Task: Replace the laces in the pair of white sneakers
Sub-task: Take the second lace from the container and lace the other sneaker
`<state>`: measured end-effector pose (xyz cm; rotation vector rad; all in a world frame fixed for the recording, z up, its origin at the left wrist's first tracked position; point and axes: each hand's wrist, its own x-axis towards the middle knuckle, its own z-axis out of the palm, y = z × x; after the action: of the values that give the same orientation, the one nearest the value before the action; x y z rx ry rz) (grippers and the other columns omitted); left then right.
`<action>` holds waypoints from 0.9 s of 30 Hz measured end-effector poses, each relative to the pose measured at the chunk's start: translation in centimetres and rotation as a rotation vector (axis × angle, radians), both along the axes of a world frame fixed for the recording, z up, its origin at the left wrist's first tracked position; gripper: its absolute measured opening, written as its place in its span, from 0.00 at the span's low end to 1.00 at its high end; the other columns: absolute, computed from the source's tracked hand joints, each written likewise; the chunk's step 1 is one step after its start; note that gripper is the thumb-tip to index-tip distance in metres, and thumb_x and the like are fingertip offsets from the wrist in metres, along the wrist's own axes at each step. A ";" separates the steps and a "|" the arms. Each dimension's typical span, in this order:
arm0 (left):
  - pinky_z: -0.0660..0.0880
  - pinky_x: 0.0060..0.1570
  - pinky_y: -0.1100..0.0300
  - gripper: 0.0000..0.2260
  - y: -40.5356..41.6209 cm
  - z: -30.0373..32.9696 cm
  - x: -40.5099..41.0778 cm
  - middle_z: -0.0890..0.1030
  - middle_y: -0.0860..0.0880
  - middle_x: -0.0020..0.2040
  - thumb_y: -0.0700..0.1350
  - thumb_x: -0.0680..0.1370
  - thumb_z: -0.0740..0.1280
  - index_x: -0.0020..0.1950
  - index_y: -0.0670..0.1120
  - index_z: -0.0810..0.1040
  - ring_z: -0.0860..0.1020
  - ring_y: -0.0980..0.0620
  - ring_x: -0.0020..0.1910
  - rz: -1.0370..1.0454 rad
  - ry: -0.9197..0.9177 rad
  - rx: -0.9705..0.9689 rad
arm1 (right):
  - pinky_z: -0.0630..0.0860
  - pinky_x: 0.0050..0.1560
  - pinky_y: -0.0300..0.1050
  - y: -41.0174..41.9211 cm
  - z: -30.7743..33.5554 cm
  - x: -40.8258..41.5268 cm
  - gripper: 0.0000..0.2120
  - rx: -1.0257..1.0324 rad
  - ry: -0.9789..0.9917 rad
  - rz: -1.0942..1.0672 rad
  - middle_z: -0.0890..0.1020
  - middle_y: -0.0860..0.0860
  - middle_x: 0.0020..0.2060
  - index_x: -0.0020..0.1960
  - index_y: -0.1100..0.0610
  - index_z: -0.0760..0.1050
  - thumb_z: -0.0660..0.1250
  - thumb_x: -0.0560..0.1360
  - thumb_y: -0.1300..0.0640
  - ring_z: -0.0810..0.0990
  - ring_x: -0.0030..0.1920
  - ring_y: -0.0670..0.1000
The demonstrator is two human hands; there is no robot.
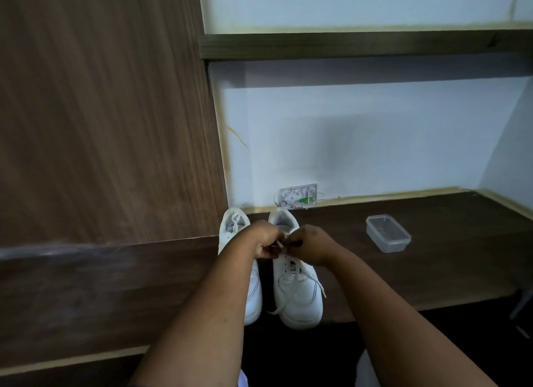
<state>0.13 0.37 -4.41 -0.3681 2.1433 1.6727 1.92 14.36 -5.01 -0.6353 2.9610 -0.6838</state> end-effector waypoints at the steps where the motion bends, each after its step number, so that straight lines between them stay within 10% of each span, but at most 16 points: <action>1: 0.76 0.39 0.57 0.11 -0.1 0.2 -0.1 0.76 0.45 0.35 0.34 0.80 0.57 0.40 0.40 0.74 0.76 0.50 0.34 0.047 -0.037 0.119 | 0.73 0.43 0.40 0.3 0.1 0.0 0.07 -0.075 -0.010 -0.036 0.81 0.55 0.39 0.48 0.59 0.83 0.67 0.75 0.60 0.76 0.40 0.48; 4: 0.74 0.30 0.60 0.12 -0.2 0.7 -0.4 0.73 0.45 0.34 0.32 0.80 0.52 0.43 0.38 0.72 0.72 0.53 0.30 0.187 -0.170 0.550 | 0.77 0.42 0.43 1.2 0.8 -0.1 0.11 -0.355 -0.040 -0.238 0.82 0.56 0.45 0.54 0.60 0.78 0.64 0.74 0.66 0.80 0.40 0.51; 7: 0.61 0.17 0.69 0.11 0.1 1.1 -0.6 0.72 0.45 0.34 0.30 0.79 0.51 0.42 0.38 0.71 0.63 0.58 0.18 0.196 -0.121 0.691 | 0.67 0.40 0.37 2.0 1.6 -0.3 0.05 -0.148 0.041 -0.260 0.81 0.55 0.43 0.48 0.58 0.78 0.65 0.76 0.59 0.77 0.42 0.51; 10: 0.62 0.21 0.67 0.06 0.5 1.3 -0.2 0.76 0.46 0.40 0.34 0.77 0.60 0.42 0.40 0.75 0.65 0.58 0.23 -0.057 0.128 0.182 | 0.65 0.32 0.32 1.9 1.8 -0.2 0.13 -0.093 0.003 -0.158 0.78 0.49 0.34 0.33 0.51 0.73 0.66 0.77 0.56 0.74 0.33 0.44; 14: 0.76 0.43 0.55 0.06 0.8 0.4 0.1 0.81 0.45 0.46 0.43 0.73 0.65 0.47 0.46 0.80 0.79 0.47 0.45 -0.375 0.640 -0.781 | 0.64 0.34 0.31 1.2 1.1 -0.6 0.08 -0.347 0.041 -0.105 0.73 0.44 0.34 0.42 0.55 0.77 0.63 0.79 0.57 0.72 0.37 0.45; 20: 0.73 0.47 0.61 0.09 0.5 -1.3 -0.8 0.81 0.50 0.51 0.43 0.73 0.66 0.49 0.50 0.83 0.78 0.50 0.52 -0.009 0.923 -0.686 | 0.67 0.28 0.26 0.4 -0.2 -1.3 0.07 -0.587 0.182 -0.268 0.77 0.48 0.33 0.44 0.60 0.73 0.63 0.79 0.58 0.78 0.31 0.44; 27: 0.74 0.49 0.59 0.08 0.3 -1.7 -0.6 0.81 0.51 0.49 0.41 0.73 0.67 0.47 0.51 0.83 0.78 0.52 0.49 -0.039 1.021 -0.556 | 0.66 0.33 0.27 0.1 -1.4 -2.7 0.05 -0.574 0.211 -0.359 0.78 0.50 0.36 0.44 0.61 0.79 0.68 0.75 0.59 0.74 0.36 0.46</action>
<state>-0.45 0.64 -6.11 0.5191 3.3075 1.3247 -0.83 14.42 -6.44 -0.1852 3.0929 -1.6233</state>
